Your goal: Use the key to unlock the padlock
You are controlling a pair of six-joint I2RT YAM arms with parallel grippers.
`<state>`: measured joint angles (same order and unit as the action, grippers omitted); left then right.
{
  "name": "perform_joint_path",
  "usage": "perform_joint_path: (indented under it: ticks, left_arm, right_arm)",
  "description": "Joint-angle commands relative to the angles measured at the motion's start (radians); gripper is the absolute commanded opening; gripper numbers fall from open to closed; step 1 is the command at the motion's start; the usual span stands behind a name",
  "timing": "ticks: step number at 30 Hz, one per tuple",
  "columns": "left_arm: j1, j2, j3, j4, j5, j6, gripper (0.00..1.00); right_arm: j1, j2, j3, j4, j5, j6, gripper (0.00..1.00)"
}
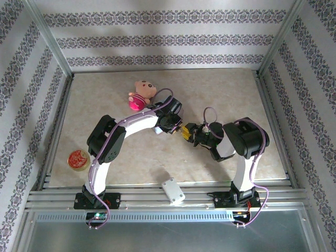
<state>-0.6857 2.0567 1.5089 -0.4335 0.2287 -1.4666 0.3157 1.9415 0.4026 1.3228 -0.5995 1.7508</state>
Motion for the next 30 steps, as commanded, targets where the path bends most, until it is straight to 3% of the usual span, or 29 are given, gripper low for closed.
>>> perform_joint_path:
  ticks: [1,4,14,25,30]
  left_arm:
    - [-0.025,-0.041,-0.019,-0.034,0.067,-0.002,0.18]
    - [-0.026,-0.041,-0.025,-0.038,0.067,-0.008,0.20]
    - [-0.025,-0.027,-0.050,-0.042,0.066,-0.012,0.47]
    - [-0.025,-0.057,-0.063,-0.075,0.051,0.042,0.51]
    - [-0.026,-0.183,-0.079,-0.087,-0.005,0.127,0.69]
  right_arm:
    - [-0.013,-0.024,-0.014,0.064,0.061,-0.043,0.32]
    - [-0.013,-0.026,-0.024,0.062,0.062,-0.064,0.33]
    - [-0.006,-0.031,-0.053,0.052,0.091,-0.165,0.33]
    - [0.000,-0.017,-0.084,0.016,0.107,-0.279,0.33]
    - [0.002,-0.088,-0.093,-0.050,0.116,-0.382,0.32]
